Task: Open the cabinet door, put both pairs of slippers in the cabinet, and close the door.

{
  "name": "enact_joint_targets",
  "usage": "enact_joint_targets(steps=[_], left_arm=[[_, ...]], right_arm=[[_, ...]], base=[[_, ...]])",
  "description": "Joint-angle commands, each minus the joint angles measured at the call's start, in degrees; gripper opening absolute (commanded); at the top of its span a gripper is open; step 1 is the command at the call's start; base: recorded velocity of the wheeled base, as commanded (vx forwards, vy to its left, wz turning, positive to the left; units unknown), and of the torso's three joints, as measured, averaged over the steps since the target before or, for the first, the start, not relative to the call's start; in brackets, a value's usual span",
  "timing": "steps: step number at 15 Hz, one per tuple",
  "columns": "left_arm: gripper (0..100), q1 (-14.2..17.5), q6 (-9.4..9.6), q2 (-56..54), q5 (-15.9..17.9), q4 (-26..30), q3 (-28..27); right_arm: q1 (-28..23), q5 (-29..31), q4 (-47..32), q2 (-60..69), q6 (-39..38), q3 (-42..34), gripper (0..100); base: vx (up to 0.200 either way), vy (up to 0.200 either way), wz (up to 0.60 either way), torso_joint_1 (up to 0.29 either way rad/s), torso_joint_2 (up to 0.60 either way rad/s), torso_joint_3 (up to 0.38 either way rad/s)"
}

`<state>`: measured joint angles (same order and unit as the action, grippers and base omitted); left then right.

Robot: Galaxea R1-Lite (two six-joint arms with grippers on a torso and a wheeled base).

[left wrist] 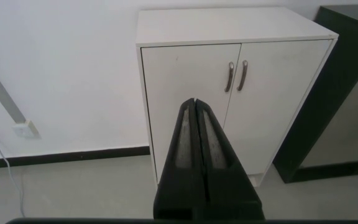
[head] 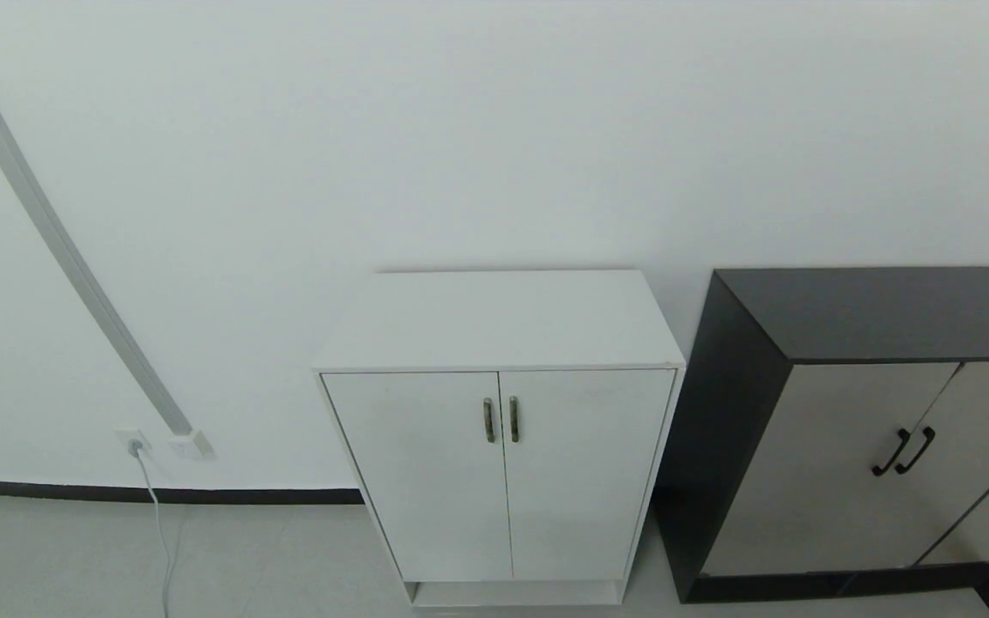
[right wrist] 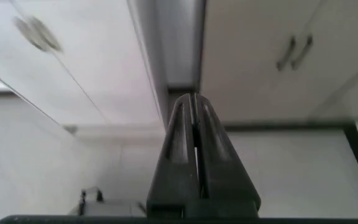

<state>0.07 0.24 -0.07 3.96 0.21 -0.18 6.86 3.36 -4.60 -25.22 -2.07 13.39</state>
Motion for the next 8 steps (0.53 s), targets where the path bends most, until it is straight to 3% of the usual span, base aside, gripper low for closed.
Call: enact_joint_targets(steps=[1,3,8], left_arm=[[0,0.0,0.02,0.1,0.0,0.0,0.0],[0,0.0,0.02,0.1,0.0,0.0,0.0],[0,0.0,0.02,0.1,0.0,0.0,0.0]], right_arm=[[0.1,-2.8,-2.3,10.4,0.0,-3.0,0],[0.1,-6.1,-2.3,12.3,0.0,-6.4,0],[0.1,-6.2,-2.2,11.9,0.0,-6.7,0]], base=[[0.0,0.0,0.0,0.0,0.0,0.0],[0.0,0.0,0.0,0.0,0.0,0.0],[0.0,0.0,0.0,0.0,0.0,0.0]])
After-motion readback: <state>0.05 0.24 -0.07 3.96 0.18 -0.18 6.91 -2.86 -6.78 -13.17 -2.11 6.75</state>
